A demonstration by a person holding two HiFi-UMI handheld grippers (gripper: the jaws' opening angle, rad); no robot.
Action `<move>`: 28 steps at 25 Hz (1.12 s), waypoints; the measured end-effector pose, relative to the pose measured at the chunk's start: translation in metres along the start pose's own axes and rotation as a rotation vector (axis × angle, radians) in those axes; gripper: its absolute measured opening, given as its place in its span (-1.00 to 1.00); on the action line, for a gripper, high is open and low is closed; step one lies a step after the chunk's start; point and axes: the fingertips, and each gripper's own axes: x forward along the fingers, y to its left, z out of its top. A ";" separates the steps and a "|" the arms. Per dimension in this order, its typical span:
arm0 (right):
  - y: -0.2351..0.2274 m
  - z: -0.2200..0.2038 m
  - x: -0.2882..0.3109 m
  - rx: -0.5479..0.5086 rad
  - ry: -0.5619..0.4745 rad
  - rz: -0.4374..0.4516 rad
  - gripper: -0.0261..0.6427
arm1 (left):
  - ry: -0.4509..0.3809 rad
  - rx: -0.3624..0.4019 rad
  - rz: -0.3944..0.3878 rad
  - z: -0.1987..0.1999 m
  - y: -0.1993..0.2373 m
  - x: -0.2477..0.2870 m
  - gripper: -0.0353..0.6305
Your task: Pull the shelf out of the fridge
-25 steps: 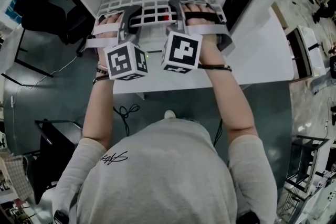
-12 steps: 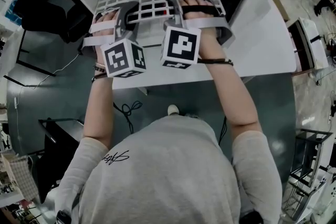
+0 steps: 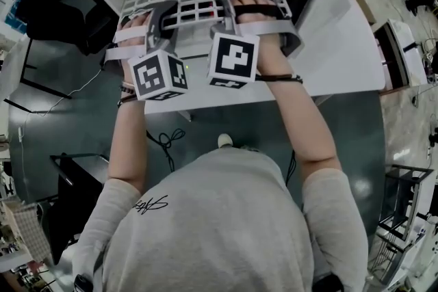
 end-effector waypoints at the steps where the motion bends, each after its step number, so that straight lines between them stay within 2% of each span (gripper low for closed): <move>1: 0.001 0.000 0.000 0.000 -0.001 0.000 -0.78 | 0.001 -0.001 0.000 0.000 -0.001 0.000 -0.76; 28: 0.004 0.004 -0.013 -0.002 -0.011 0.005 -0.78 | 0.005 0.000 0.002 0.002 -0.003 -0.012 -0.76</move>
